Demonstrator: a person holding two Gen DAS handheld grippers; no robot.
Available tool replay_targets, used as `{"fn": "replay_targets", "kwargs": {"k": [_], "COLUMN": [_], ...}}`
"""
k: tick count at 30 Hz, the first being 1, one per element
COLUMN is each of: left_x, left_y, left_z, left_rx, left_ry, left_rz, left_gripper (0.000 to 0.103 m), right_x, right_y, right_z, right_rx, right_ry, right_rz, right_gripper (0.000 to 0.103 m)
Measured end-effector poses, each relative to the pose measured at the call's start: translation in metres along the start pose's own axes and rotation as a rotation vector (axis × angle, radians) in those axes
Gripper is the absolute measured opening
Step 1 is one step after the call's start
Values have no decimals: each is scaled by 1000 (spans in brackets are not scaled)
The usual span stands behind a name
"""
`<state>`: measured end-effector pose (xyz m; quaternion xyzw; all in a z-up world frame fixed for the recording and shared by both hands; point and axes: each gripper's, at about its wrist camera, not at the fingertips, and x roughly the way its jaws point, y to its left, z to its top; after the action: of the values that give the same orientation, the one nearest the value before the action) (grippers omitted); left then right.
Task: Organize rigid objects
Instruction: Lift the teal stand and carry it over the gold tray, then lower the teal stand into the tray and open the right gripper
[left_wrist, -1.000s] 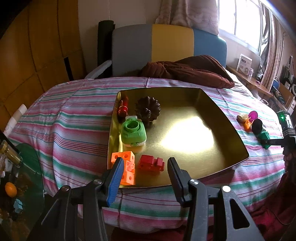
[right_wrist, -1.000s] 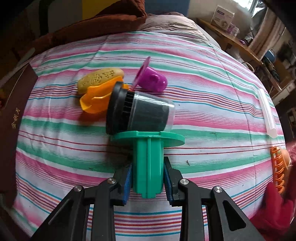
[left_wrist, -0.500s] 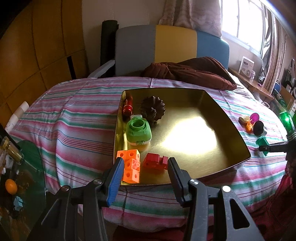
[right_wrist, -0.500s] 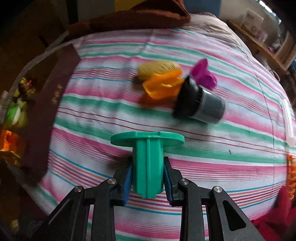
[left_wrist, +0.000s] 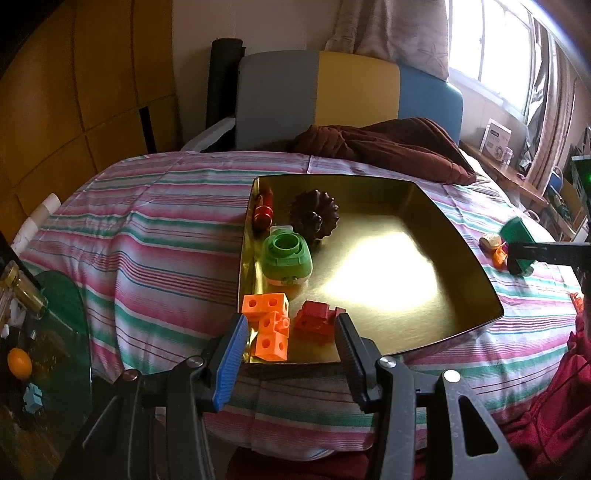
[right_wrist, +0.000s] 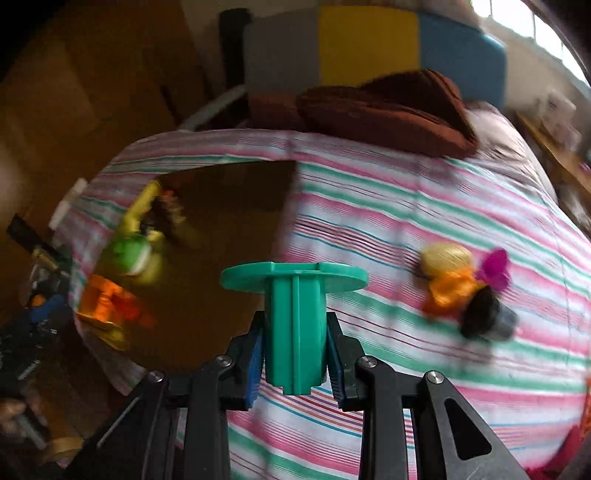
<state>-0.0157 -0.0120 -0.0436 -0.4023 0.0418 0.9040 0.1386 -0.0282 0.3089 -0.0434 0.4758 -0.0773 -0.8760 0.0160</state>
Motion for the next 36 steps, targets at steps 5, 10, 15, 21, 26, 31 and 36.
{"fn": "replay_targets", "kwargs": {"k": [5,10,15,21,26,31,36], "left_x": [0,-3,-4,-2,2,4,2], "left_y": [5,15,33,55,59,60,58], "left_z": [-2,-3,-4,-7,-10,-11,-10], "left_rx": [-10,-40,-87,-143,-156,-162,-160], "left_ry": [2,0,-3,2,11,22,18], "left_rz": [2,15,46,73,75,72,69], "left_gripper": [49,49,49,49,49,49,49], "right_x": [17,51,91,135,142,139,124], "right_y": [48,85,118,156,179,180,171], "right_z": [12,17,24,24,18,14,13], "right_rx": [-44,-68,-63,-71,-100,-104,-66], "right_ry": [11,76,139,209,196,183,149], "right_rz": [64,104,103,83,144,158,187], "right_gripper": [30,30,30,30,42,47,66]}}
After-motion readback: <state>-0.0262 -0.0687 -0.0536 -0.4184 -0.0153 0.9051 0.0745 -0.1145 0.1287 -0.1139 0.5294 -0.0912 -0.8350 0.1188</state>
